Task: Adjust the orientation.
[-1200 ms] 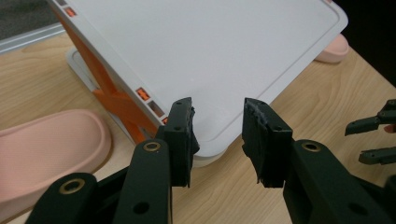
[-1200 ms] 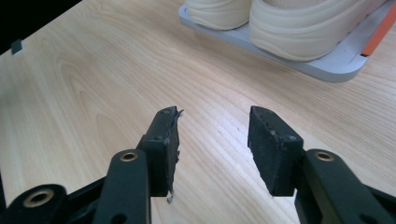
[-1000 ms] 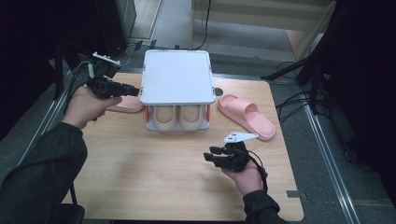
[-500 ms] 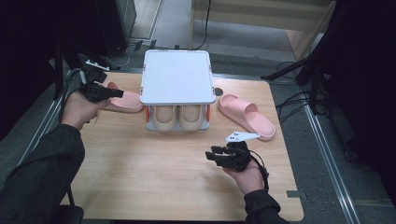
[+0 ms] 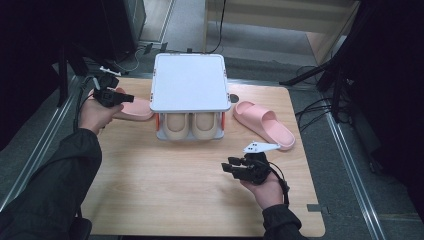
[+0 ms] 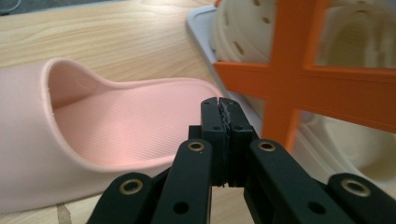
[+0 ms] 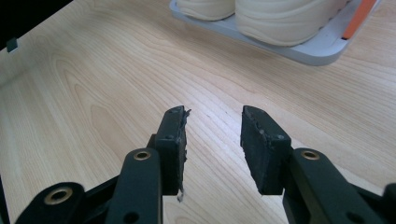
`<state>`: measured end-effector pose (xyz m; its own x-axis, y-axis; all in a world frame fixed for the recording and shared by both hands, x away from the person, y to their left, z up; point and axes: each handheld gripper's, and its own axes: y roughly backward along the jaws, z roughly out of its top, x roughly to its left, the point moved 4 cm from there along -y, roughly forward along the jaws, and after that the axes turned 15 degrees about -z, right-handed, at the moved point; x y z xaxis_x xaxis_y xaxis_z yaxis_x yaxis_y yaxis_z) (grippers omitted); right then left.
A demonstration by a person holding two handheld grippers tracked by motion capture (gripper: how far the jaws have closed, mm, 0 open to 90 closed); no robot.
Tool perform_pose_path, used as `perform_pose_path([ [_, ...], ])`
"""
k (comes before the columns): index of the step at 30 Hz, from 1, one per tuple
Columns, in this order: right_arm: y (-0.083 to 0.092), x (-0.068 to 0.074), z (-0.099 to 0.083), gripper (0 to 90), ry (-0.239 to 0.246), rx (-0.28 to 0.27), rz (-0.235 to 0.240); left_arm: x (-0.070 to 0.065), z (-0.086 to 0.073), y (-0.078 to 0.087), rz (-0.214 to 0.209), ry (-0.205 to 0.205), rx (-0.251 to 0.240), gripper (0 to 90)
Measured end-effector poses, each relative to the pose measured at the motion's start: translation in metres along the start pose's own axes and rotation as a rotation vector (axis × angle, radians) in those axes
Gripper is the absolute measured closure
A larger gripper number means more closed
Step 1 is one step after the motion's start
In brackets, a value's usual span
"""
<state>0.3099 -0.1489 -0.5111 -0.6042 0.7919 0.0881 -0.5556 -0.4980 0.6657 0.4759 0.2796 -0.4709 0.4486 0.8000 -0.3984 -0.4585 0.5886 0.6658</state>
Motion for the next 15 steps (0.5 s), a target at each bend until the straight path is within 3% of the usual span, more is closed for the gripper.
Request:
perform_pose_path([
  [5,0.004,-0.003,-0.004,61.4,-0.009,-0.002,-0.017,0.02,-0.007,-0.01,0.024,0.037,-0.005,89.2],
  [10,0.005,-0.004,-0.008,61.2,0.011,0.009,-0.048,0.037,-0.014,-0.016,0.045,0.077,-0.016,89.2],
  [15,0.006,-0.003,-0.01,61.0,0.008,0.01,-0.051,0.048,-0.025,-0.027,0.068,0.086,0.01,89.2],
])
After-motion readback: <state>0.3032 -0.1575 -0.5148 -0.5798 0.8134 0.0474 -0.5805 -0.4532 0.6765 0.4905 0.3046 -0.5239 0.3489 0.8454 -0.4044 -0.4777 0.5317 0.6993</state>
